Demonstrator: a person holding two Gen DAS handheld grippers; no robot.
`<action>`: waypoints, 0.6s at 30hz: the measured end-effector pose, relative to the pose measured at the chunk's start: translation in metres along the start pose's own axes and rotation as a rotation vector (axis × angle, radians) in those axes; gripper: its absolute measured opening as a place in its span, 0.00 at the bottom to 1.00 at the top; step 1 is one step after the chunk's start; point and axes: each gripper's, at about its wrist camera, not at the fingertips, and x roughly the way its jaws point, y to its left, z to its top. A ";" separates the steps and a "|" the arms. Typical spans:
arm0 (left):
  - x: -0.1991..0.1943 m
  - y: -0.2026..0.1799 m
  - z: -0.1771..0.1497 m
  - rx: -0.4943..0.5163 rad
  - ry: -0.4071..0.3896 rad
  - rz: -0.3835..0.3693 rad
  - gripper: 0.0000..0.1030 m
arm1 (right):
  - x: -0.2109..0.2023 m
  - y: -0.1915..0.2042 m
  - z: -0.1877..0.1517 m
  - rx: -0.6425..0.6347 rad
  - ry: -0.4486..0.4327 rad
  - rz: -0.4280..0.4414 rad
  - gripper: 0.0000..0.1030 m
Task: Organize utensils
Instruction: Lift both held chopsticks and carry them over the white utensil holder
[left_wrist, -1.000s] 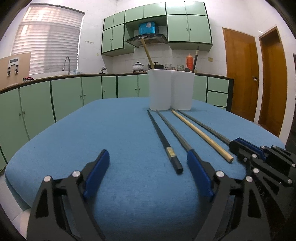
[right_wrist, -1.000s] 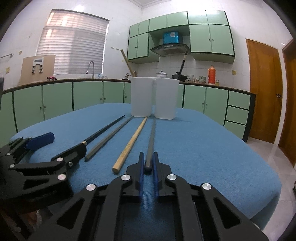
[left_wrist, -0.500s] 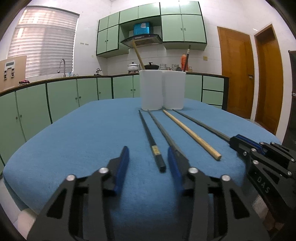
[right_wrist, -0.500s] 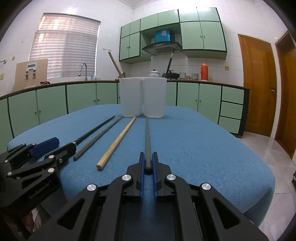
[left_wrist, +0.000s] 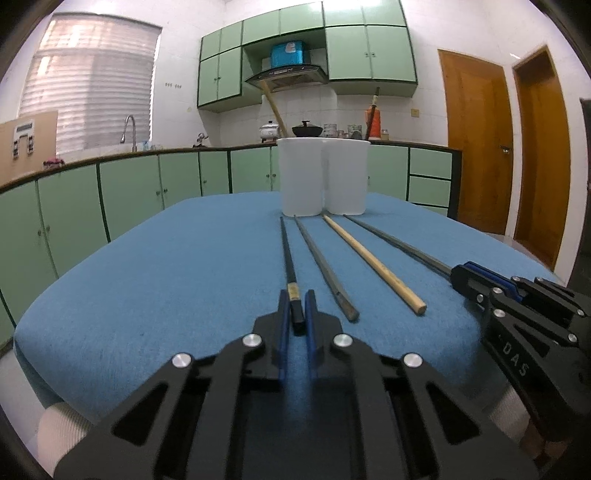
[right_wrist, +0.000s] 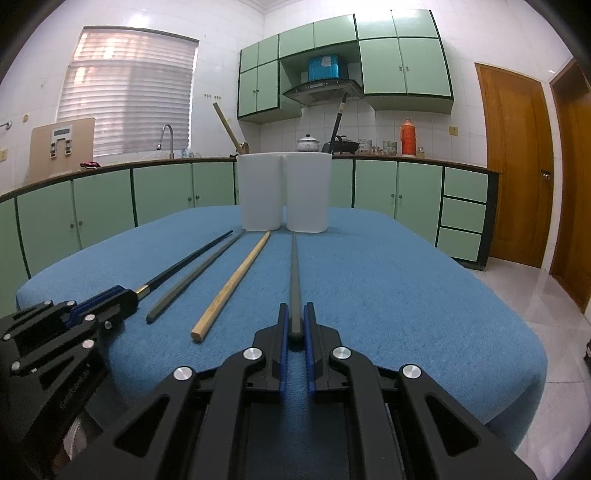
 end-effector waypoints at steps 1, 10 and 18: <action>-0.001 0.002 0.002 -0.010 -0.002 0.007 0.06 | -0.001 -0.001 0.001 0.000 -0.001 0.000 0.08; -0.018 0.004 0.036 0.005 -0.069 0.025 0.06 | -0.014 -0.010 0.031 0.018 -0.054 0.004 0.08; -0.037 0.014 0.088 0.005 -0.177 0.012 0.06 | -0.029 -0.022 0.085 0.003 -0.136 0.024 0.07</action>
